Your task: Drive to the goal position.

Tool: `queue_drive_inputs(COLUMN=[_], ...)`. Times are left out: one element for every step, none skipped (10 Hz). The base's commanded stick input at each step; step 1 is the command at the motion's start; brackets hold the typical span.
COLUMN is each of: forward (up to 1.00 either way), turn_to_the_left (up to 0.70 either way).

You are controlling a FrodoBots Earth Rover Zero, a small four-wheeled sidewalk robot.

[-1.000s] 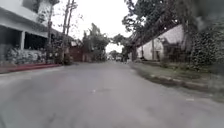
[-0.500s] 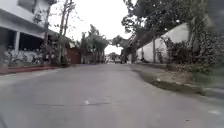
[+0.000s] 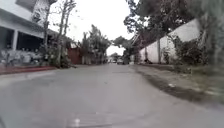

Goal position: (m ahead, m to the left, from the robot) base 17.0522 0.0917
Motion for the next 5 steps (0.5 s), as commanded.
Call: queue_drive_inputs(forward=[1.00,1.00,1.00,1.00,1.00], turn_to_the_left=[0.00,0.00,0.00,0.00,0.00])
